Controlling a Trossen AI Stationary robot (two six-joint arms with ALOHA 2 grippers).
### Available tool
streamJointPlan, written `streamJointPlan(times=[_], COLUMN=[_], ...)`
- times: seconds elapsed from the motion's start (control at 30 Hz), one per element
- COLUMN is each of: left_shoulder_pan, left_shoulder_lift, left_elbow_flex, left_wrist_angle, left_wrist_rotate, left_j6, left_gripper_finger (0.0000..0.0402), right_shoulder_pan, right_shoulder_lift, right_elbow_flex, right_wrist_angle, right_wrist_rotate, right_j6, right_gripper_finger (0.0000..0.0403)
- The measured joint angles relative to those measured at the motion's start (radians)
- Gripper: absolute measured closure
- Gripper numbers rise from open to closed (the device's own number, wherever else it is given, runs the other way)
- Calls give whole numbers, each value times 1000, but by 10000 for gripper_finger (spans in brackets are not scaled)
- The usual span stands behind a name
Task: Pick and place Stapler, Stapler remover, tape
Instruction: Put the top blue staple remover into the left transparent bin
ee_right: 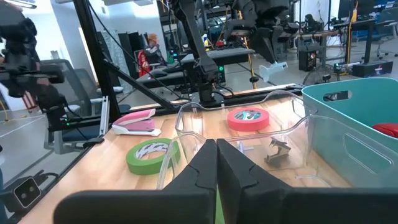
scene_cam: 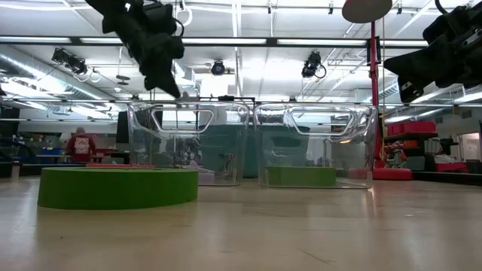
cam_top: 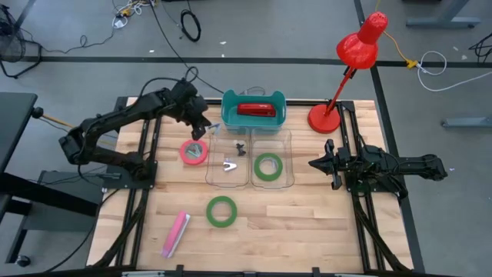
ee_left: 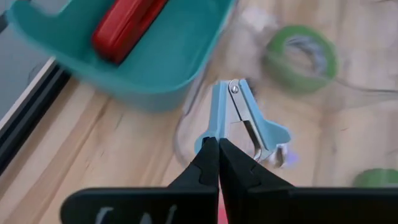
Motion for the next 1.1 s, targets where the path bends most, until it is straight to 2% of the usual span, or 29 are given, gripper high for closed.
streamJointPlan(times=[0.2, 0.47, 1.1], left_shoulder_pan=[-41, -96, -175], left_shoulder_lift=[0, 24, 240], left_elbow_flex=[0, 0, 1], left_wrist_angle=[78, 81, 84], left_wrist_rotate=[61, 62, 59], left_j6=[0, 1, 2], left_gripper_finger=[402, 401, 401], right_shoulder_pan=[0, 0, 0], right_shoulder_lift=[0, 0, 0], right_elbow_flex=[0, 0, 0], right_wrist_angle=[0, 0, 0], right_wrist_rotate=[0, 0, 0], right_j6=[0, 0, 0], right_gripper_finger=[396, 396, 396])
